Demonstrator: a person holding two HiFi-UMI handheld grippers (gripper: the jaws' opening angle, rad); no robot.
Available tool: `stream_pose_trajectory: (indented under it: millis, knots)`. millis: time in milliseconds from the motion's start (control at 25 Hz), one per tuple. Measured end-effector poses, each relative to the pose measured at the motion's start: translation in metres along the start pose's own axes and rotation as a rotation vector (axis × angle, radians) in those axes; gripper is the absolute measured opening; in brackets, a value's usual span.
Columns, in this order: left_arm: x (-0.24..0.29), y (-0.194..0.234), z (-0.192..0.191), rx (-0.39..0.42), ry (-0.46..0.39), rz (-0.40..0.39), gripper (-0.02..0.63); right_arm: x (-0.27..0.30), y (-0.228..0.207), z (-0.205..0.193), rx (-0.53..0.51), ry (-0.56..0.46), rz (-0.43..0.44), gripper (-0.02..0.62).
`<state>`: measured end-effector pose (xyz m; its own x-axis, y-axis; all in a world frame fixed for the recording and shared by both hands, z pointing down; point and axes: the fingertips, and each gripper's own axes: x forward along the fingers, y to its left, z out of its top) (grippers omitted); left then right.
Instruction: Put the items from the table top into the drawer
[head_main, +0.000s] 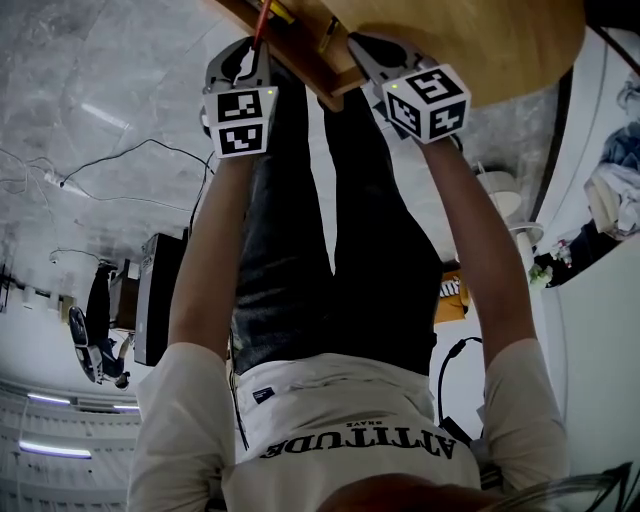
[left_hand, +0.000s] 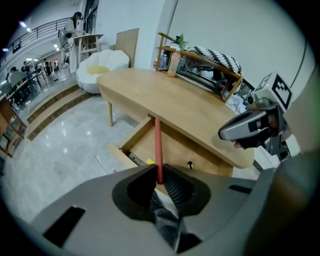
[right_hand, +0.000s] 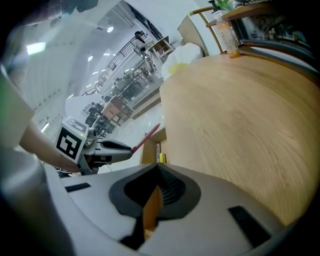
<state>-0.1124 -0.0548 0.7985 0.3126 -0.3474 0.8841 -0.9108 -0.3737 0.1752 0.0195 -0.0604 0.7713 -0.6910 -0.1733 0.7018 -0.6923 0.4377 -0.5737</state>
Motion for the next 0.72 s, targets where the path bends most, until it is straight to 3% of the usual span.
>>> stream_pose_trajectory:
  millis: [320, 720]
  knots:
    - [0.031, -0.003, -0.005, -0.086, 0.117, 0.008, 0.062, 0.012, -0.009, 0.007, 0.009, -0.002, -0.002, 0.02]
    - [0.054, -0.009, 0.011, -0.051, 0.083, -0.022, 0.063, 0.011, -0.018, -0.005, 0.041, -0.018, -0.027, 0.02]
